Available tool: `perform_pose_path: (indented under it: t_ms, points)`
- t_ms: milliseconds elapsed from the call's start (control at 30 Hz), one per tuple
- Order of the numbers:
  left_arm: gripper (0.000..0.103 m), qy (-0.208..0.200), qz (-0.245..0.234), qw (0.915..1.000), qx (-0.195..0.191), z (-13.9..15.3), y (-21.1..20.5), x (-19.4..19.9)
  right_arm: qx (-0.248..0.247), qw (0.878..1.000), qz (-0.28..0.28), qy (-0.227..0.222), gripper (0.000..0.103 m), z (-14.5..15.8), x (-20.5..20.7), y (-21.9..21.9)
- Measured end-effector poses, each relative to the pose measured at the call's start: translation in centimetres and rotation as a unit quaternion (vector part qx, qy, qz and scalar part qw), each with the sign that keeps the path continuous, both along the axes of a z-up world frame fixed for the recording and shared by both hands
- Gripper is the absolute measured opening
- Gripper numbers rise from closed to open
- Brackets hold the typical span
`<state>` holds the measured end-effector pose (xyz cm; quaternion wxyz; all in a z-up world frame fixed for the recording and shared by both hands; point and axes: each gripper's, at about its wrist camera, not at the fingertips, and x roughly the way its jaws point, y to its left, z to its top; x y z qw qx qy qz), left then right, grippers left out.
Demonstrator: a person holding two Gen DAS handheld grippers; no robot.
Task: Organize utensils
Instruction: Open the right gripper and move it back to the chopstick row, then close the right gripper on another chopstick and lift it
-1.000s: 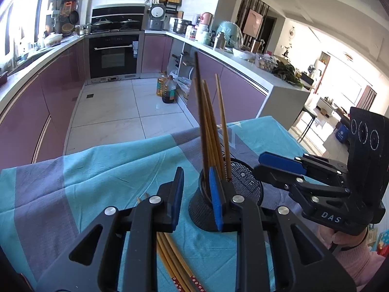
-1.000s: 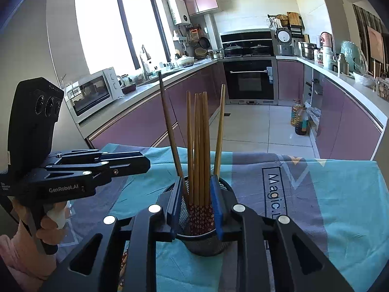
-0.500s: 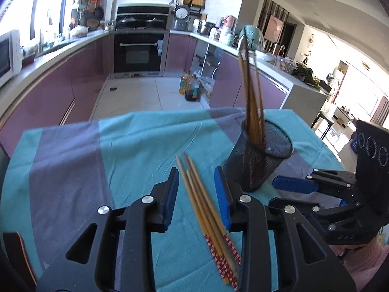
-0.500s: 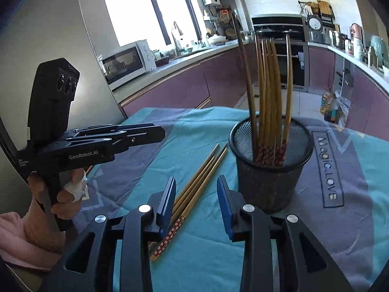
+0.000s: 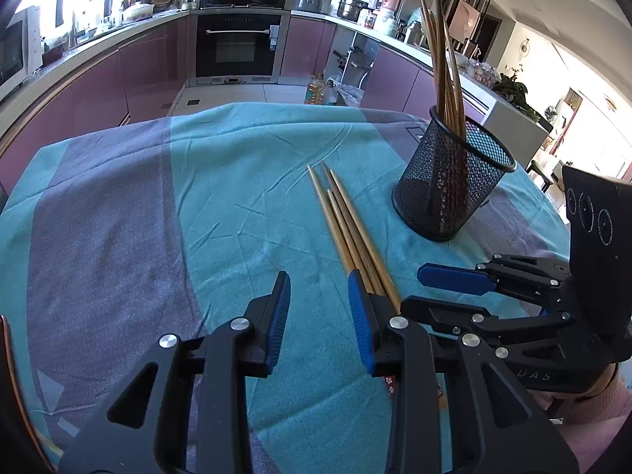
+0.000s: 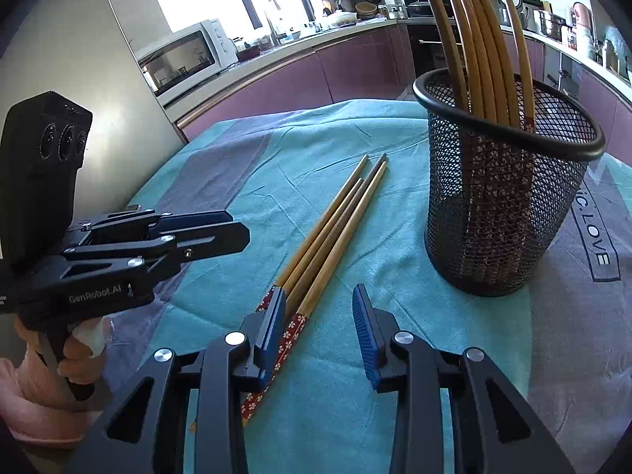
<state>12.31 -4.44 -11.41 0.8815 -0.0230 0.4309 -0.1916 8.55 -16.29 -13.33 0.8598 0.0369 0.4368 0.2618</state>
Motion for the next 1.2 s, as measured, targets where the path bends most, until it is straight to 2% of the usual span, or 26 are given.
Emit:
perform_pose_path:
  t_ms: [667,1200]
  points:
    - [0.030,0.017,-0.020,0.9995,0.017,-1.4,-2.2,0.6,-0.038,0.999,-0.007,-0.007,0.032,-0.7,0.6,1.7]
    - [0.031,0.021,-0.031,0.9986,0.037,-2.1,-4.1,2.5,-0.032,0.999,-0.022,0.000,0.032,-0.9,0.5,0.7]
